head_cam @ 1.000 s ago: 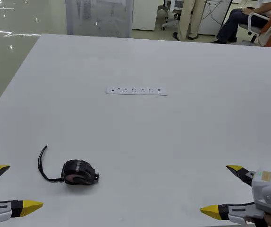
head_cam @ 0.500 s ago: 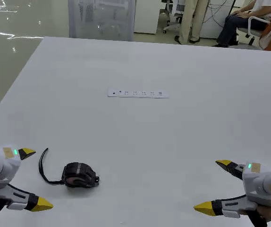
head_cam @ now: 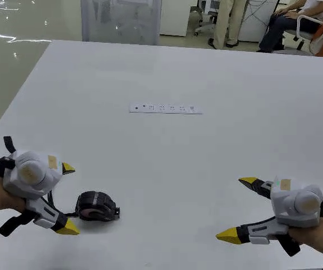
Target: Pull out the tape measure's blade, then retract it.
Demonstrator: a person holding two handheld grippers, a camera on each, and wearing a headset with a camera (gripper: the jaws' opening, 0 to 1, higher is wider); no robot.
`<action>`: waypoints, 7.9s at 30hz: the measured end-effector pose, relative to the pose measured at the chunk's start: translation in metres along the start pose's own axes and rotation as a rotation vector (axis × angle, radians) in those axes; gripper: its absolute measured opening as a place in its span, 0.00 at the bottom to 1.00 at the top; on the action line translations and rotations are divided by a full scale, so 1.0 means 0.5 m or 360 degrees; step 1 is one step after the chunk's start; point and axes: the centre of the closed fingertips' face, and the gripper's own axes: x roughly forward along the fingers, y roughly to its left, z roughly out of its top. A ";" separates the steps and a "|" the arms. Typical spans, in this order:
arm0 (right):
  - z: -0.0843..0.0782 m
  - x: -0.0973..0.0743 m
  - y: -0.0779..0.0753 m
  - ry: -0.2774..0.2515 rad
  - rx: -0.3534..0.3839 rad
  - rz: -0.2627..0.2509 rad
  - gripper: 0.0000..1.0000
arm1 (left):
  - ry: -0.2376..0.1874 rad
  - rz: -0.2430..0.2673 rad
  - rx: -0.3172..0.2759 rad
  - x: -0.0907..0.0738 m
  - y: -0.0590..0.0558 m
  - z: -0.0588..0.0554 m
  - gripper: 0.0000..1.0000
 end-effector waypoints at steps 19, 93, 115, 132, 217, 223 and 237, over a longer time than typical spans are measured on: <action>0.081 0.110 0.039 -0.0004 -0.0157 0.0220 1.00 | 0.0236 -0.0214 0.0141 0.080 -0.012 -0.002 0.67; 0.089 0.485 0.227 0.0376 -0.0487 0.0631 0.15 | 0.0254 -0.0215 0.0062 0.132 0.002 -0.024 0.34; 0.063 0.455 0.210 0.0422 -0.0407 0.0683 0.15 | 0.0213 -0.0217 0.0058 0.131 0.004 -0.022 0.34; 0.077 0.457 0.205 0.0371 -0.0441 0.0661 0.14 | 0.0210 -0.0207 0.0044 0.127 0.005 -0.022 0.34; 0.001 0.368 0.134 0.0450 -0.0342 0.0575 0.14 | 0.0219 -0.0173 0.0009 0.125 0.004 -0.025 0.34; -0.006 0.362 0.128 0.0454 -0.0336 0.0569 0.14 | 0.0219 -0.0174 0.0007 0.126 0.004 -0.025 0.34; -0.022 0.344 0.114 0.0463 -0.0322 0.0558 0.13 | 0.0224 -0.0175 0.0005 0.126 0.002 -0.025 0.34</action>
